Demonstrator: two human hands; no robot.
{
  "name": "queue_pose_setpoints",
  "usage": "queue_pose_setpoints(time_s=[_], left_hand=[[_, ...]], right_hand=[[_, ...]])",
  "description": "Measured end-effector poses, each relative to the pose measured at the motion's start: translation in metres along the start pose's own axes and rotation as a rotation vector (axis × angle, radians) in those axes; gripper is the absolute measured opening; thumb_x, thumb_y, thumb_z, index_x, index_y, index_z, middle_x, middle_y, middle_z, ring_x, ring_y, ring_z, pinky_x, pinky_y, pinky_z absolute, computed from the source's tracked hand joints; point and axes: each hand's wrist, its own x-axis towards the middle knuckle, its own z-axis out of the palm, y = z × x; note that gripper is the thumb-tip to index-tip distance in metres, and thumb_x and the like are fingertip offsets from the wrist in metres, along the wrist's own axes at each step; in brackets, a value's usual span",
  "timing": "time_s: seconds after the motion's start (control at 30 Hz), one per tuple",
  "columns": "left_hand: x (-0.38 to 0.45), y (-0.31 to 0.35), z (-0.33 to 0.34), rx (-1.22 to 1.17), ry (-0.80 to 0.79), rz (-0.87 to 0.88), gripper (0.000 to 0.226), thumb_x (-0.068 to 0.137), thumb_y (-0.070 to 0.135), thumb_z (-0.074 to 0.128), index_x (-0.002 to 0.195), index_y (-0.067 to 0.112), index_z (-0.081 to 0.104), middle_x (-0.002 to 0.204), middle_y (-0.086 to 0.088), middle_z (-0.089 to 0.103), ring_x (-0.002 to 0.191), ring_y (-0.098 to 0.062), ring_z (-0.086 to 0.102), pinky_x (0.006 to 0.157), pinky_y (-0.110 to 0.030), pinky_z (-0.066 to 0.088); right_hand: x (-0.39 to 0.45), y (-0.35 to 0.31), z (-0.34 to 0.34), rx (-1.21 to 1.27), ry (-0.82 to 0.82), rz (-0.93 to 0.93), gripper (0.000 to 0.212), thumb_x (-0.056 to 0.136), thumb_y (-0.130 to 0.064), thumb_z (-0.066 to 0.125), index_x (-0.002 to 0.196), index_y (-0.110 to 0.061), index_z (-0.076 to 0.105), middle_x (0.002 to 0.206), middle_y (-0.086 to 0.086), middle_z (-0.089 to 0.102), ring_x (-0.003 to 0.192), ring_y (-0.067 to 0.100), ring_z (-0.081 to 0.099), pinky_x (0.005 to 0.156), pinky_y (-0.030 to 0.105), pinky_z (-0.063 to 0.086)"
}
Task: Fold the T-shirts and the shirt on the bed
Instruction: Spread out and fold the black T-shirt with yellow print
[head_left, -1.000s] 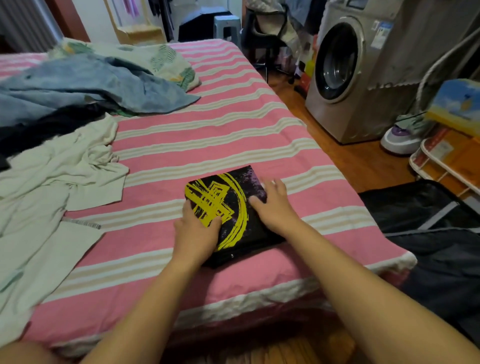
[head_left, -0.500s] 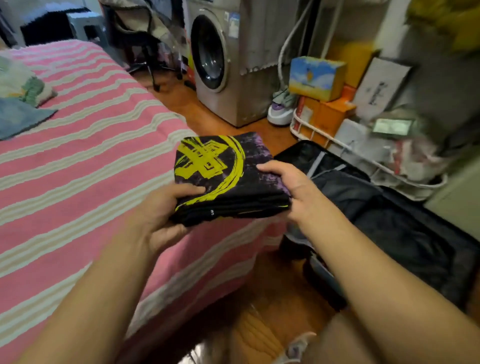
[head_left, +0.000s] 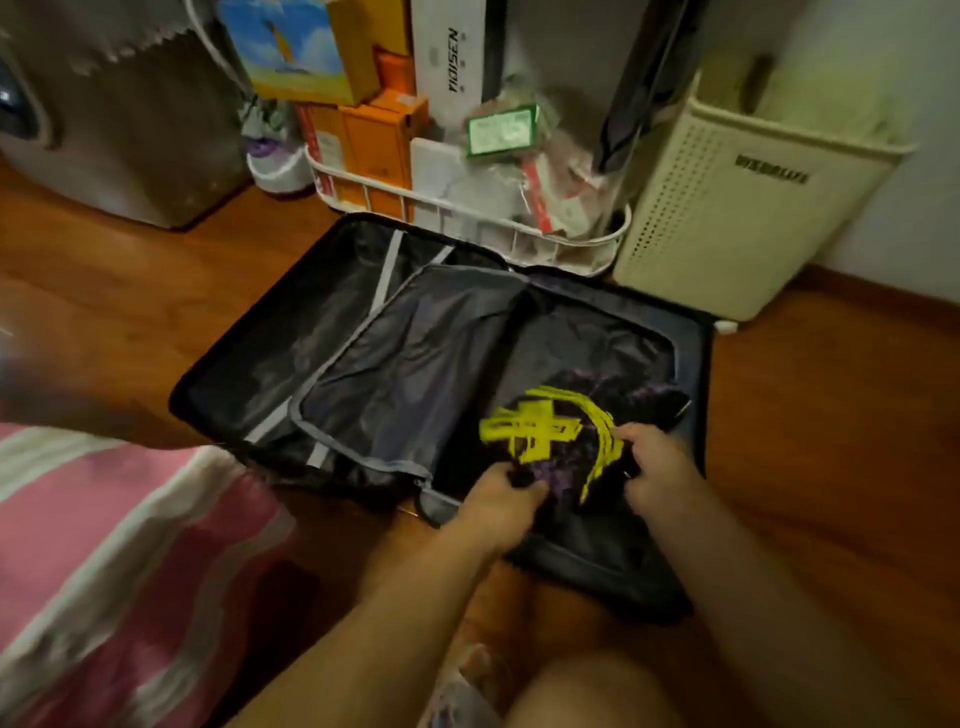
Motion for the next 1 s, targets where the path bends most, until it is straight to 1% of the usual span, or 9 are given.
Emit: queue_pose_setpoints(time_s=[0.1, 0.2, 0.33, 0.4, 0.57, 0.67, 0.77, 0.87, 1.0], left_hand=[[0.031, -0.028, -0.041, 0.481, 0.013, -0.043, 0.055, 0.095, 0.023, 0.063, 0.146, 0.009, 0.047, 0.14, -0.013, 0.058, 0.131, -0.031, 0.054, 0.108, -0.031, 0.042], [0.071, -0.048, -0.085, 0.802, 0.035, 0.003, 0.048, 0.096, 0.018, 0.056, 0.143, 0.012, 0.048, 0.143, -0.012, 0.053, 0.129, -0.03, 0.053, 0.106, -0.031, 0.04], [0.134, -0.063, -0.092, 1.08, -0.059, 0.019, 0.083, 0.087, 0.031, 0.051, 0.162, 0.021, 0.017, 0.162, -0.014, 0.02, 0.144, -0.037, 0.035, 0.119, -0.041, 0.032], [0.158, -0.067, -0.088, 1.154, -0.075, 0.05, 0.085, 0.09, 0.031, 0.051, 0.163, 0.03, 0.009, 0.166, -0.011, 0.008, 0.148, -0.036, 0.03, 0.121, -0.038, 0.029], [0.184, -0.072, -0.072, 1.26, 0.09, 0.115, 0.079, 0.077, 0.031, 0.034, 0.155, 0.019, 0.035, 0.157, -0.004, 0.034, 0.135, -0.032, 0.043, 0.113, -0.04, 0.039], [0.193, -0.068, -0.075, 1.197, 0.226, 0.146, 0.062, 0.086, 0.019, 0.052, 0.148, 0.021, 0.045, 0.152, -0.007, 0.035, 0.122, -0.037, 0.05, 0.103, -0.045, 0.046], [0.206, -0.062, -0.092, 1.178, 0.21, -0.012, 0.068, 0.095, 0.017, 0.048, 0.158, 0.034, 0.026, 0.144, -0.014, 0.046, 0.118, -0.039, 0.054, 0.097, -0.046, 0.048], [0.211, -0.062, -0.092, 1.196, 0.178, -0.115, 0.074, 0.1, 0.016, 0.042, 0.162, 0.035, 0.006, 0.12, -0.016, 0.064, 0.107, -0.037, 0.063, 0.087, -0.042, 0.047], [0.205, -0.062, -0.09, 1.226, 0.165, -0.131, 0.077, 0.101, 0.013, 0.041, 0.163, 0.033, 0.0, 0.124, -0.016, 0.062, 0.111, -0.036, 0.062, 0.091, -0.043, 0.047]], right_hand=[[0.089, 0.009, -0.027, -0.185, 0.139, -0.092, 0.066, 0.063, 0.005, 0.065, 0.125, -0.016, 0.061, 0.111, 0.022, 0.068, 0.097, 0.043, 0.068, 0.081, 0.063, 0.056], [0.121, -0.016, -0.017, -0.318, 0.117, -0.117, 0.068, 0.063, 0.003, 0.064, 0.128, -0.017, 0.059, 0.114, 0.02, 0.067, 0.101, 0.041, 0.065, 0.09, 0.06, 0.053], [0.169, -0.051, 0.021, -0.271, -0.124, -0.195, 0.043, 0.075, 0.011, 0.063, 0.106, -0.017, 0.071, 0.088, 0.013, 0.076, 0.075, 0.031, 0.073, 0.068, 0.043, 0.061], [0.205, -0.052, 0.04, -0.253, -0.226, -0.209, 0.038, 0.079, 0.01, 0.064, 0.105, -0.017, 0.072, 0.086, 0.007, 0.078, 0.073, 0.025, 0.075, 0.064, 0.039, 0.062], [0.323, 0.038, 0.046, -0.41, -0.192, -0.039, 0.038, 0.085, 0.01, 0.065, 0.118, -0.009, 0.066, 0.106, 0.012, 0.074, 0.09, 0.028, 0.071, 0.076, 0.038, 0.056], [0.369, 0.098, 0.039, -0.658, -0.012, -0.039, 0.03, 0.08, 0.015, 0.06, 0.095, -0.01, 0.062, 0.111, 0.017, 0.066, 0.101, 0.032, 0.064, 0.083, 0.04, 0.053], [0.398, 0.114, 0.048, -0.828, 0.034, -0.134, 0.031, 0.082, 0.008, 0.052, 0.102, -0.011, 0.063, 0.102, 0.011, 0.056, 0.1, 0.023, 0.056, 0.091, 0.035, 0.048], [0.406, 0.116, 0.071, -0.931, -0.071, -0.131, 0.024, 0.08, 0.007, 0.051, 0.089, -0.015, 0.058, 0.091, 0.012, 0.056, 0.089, 0.025, 0.059, 0.073, 0.031, 0.05], [0.383, 0.114, 0.085, -1.001, 0.005, -0.14, 0.031, 0.084, 0.003, 0.057, 0.113, 0.002, 0.065, 0.115, 0.023, 0.066, 0.107, 0.038, 0.064, 0.09, 0.043, 0.056]])
